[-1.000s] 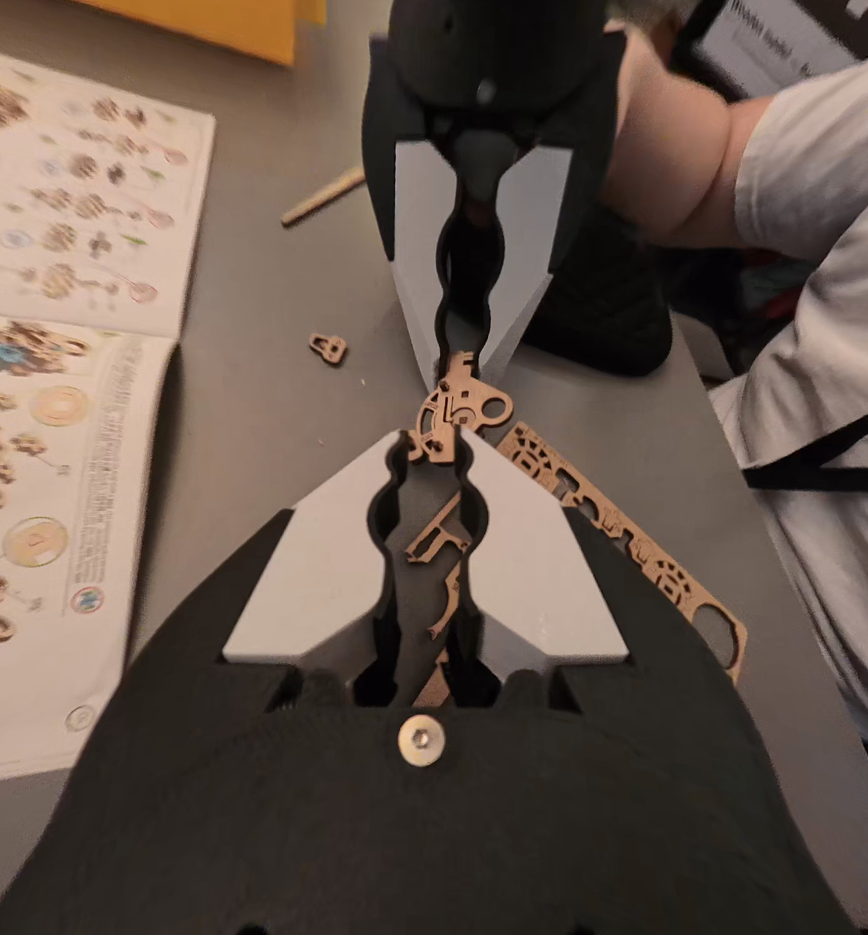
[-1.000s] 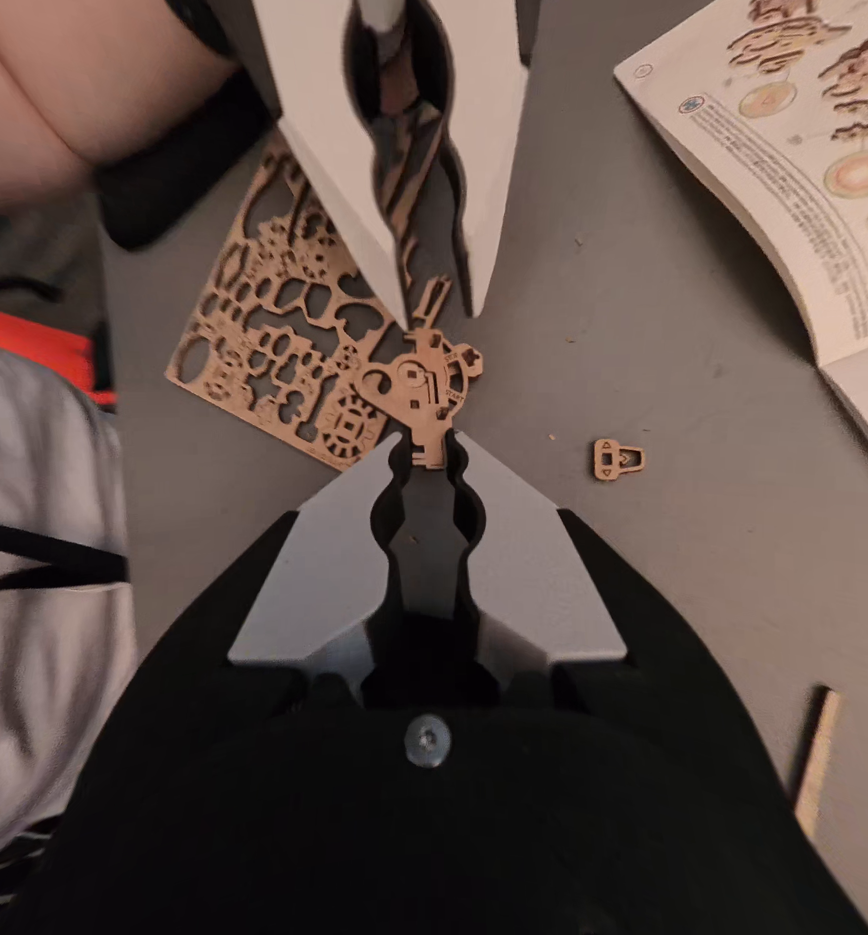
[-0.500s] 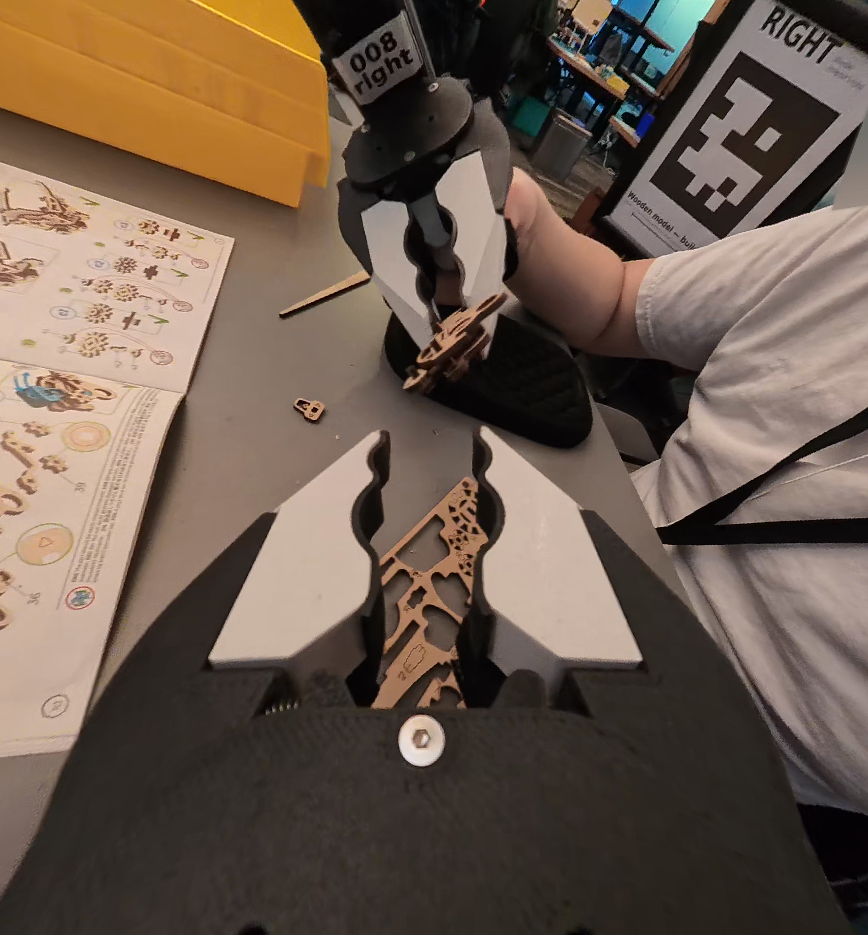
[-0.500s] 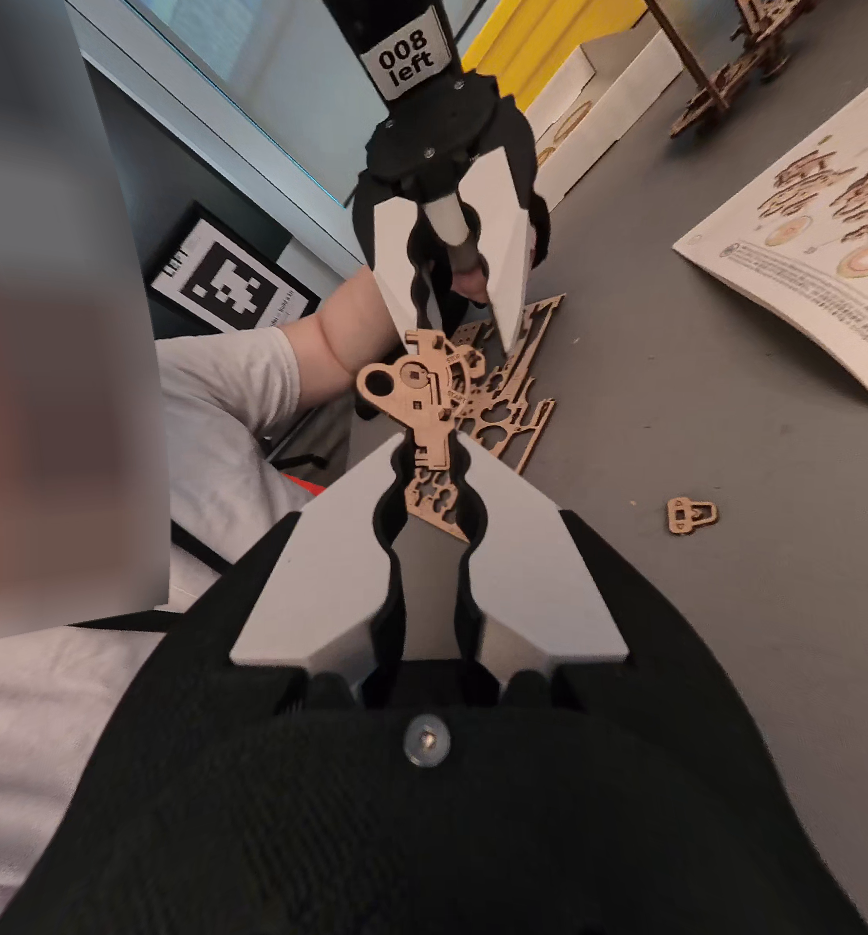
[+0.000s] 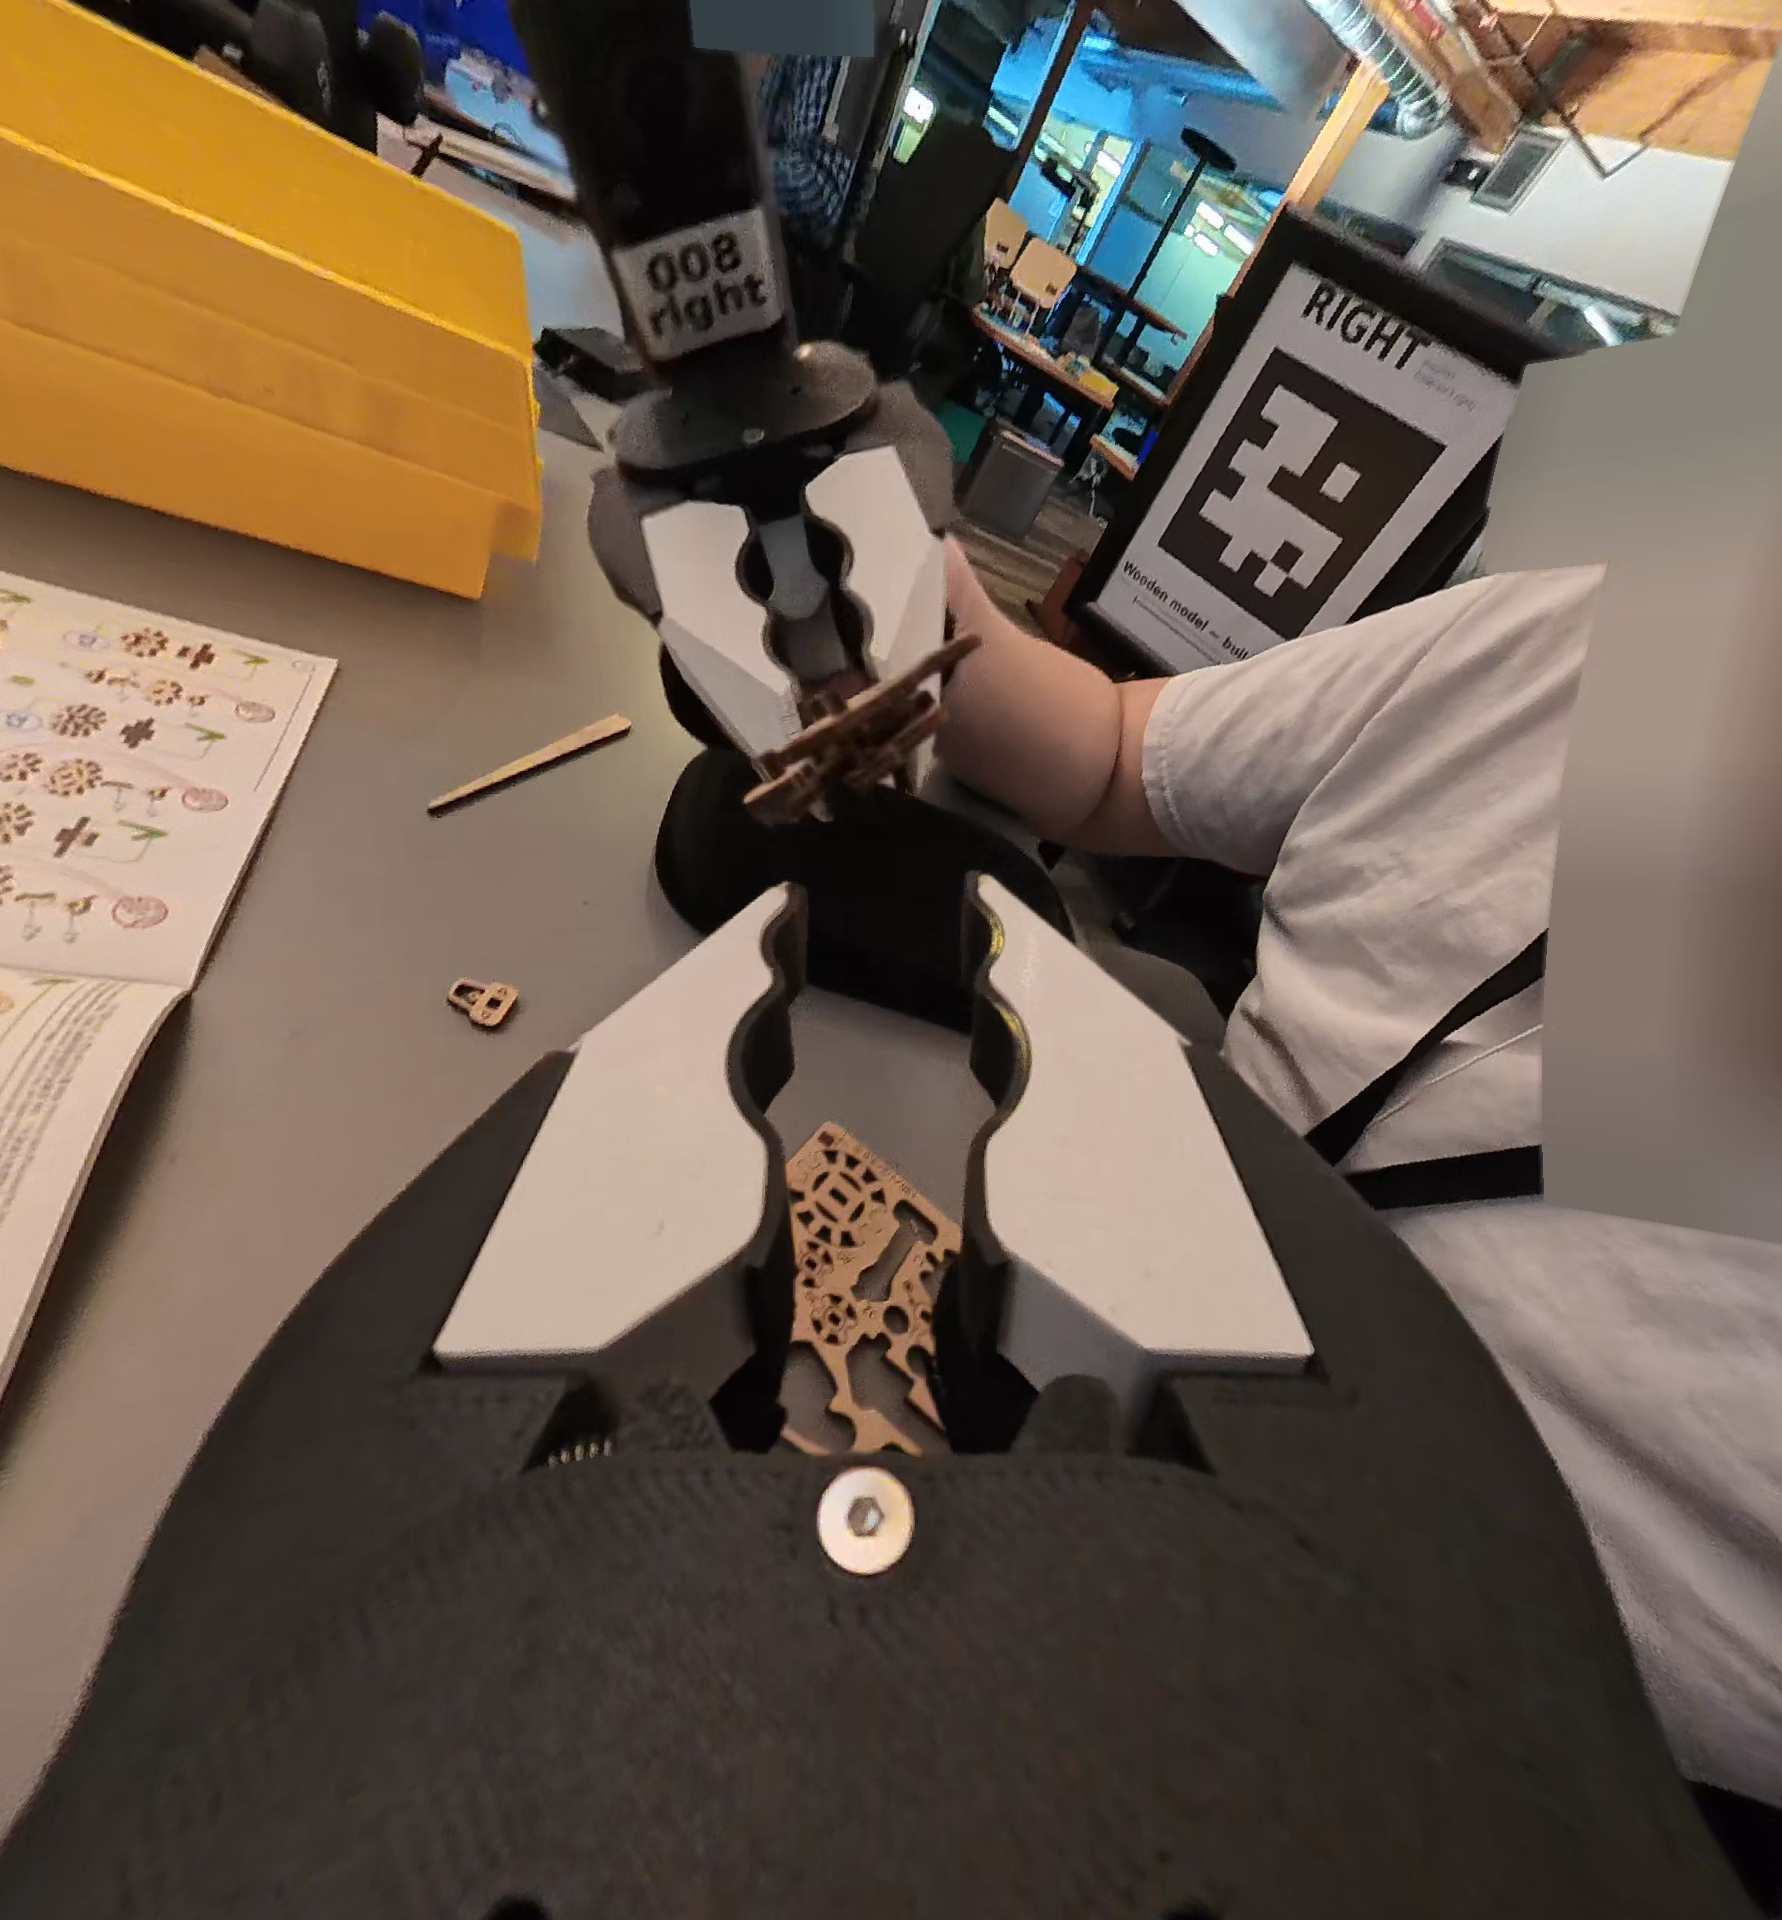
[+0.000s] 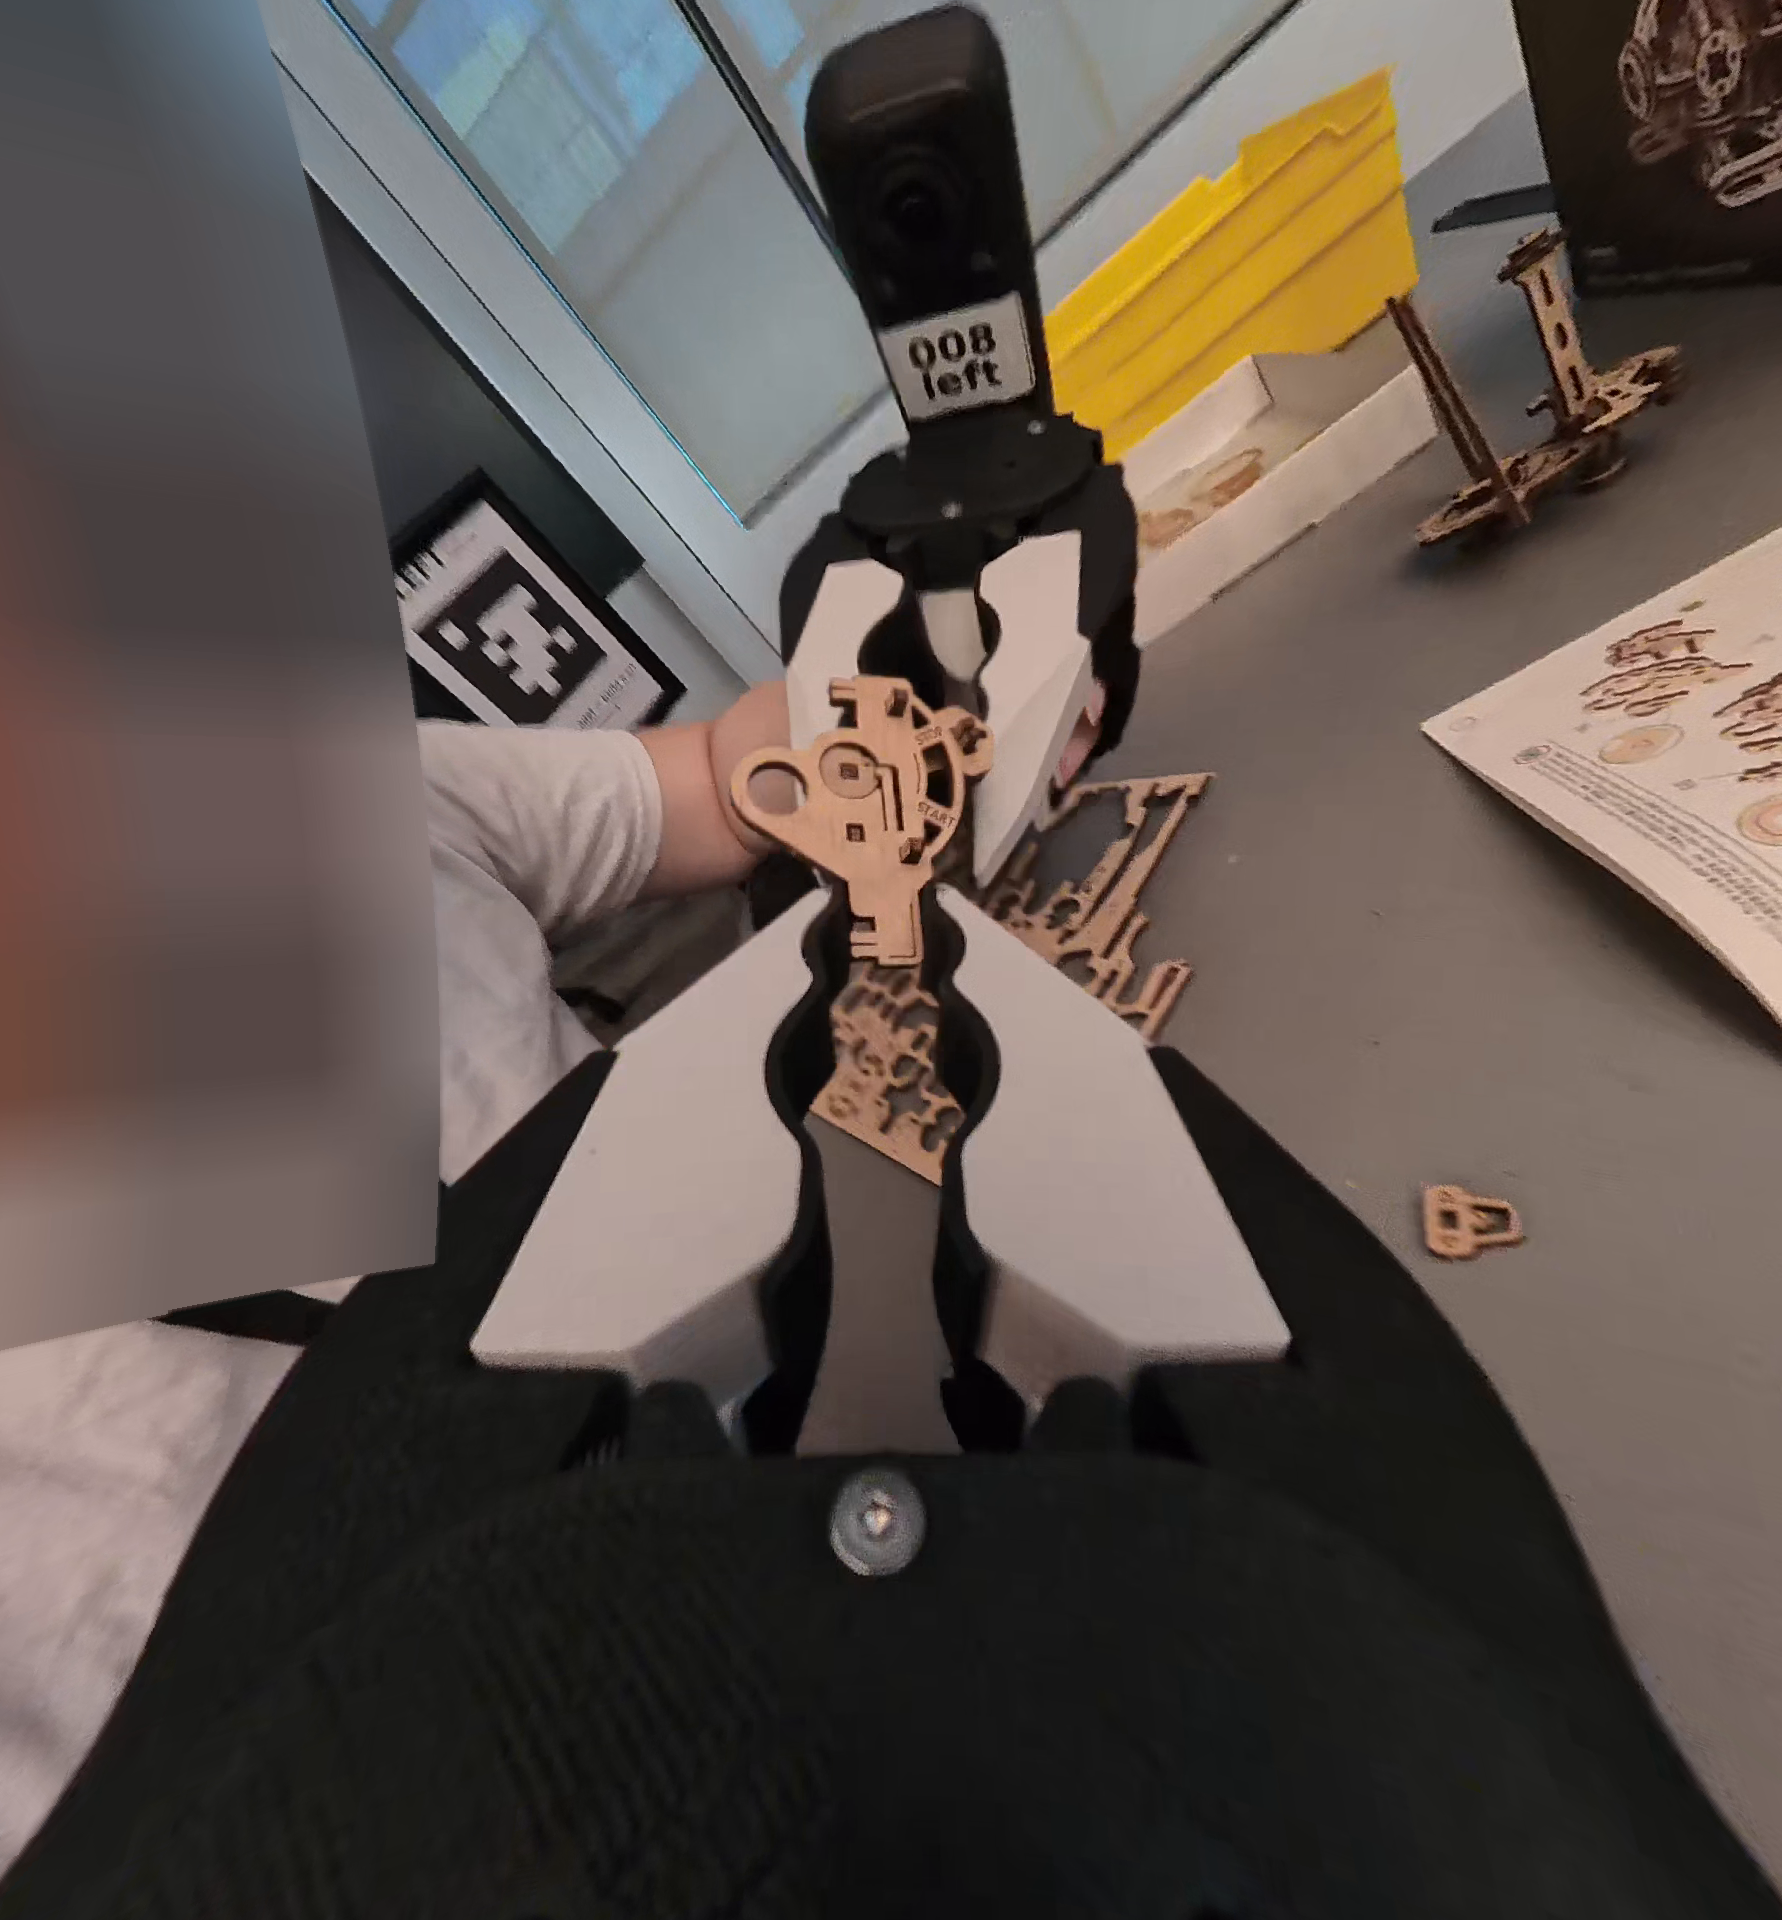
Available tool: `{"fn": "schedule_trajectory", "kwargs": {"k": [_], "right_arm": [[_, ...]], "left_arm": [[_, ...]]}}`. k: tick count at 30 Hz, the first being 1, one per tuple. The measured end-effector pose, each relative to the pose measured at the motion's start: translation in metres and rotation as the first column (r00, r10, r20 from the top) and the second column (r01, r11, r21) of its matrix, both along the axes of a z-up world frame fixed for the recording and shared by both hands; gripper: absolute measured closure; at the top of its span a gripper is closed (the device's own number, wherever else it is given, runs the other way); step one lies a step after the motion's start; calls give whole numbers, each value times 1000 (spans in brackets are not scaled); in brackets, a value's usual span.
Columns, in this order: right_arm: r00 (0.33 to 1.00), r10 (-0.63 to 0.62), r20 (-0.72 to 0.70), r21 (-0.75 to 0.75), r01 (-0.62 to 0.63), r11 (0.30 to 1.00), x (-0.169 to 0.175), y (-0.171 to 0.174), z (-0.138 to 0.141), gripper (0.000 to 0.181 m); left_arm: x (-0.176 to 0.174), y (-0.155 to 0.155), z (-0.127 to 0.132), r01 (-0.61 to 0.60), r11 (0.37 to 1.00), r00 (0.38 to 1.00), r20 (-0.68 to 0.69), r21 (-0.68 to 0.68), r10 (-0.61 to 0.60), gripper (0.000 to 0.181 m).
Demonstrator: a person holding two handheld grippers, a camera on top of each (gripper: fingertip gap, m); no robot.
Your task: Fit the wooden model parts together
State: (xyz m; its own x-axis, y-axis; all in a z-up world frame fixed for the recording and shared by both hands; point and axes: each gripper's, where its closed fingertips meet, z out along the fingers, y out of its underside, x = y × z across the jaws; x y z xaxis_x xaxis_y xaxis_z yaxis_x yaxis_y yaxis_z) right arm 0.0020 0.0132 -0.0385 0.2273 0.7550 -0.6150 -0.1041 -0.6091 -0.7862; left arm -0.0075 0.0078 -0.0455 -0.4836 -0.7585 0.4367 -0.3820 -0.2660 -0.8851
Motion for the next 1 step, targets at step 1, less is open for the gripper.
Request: {"fn": "schedule_trajectory", "kwargs": {"k": [1], "right_arm": [[998,-2,-61,-29,0,1000,1,1,6,171]], "left_arm": [[0,-1,3,0,1000,1000,12,-11,0,153]]}}
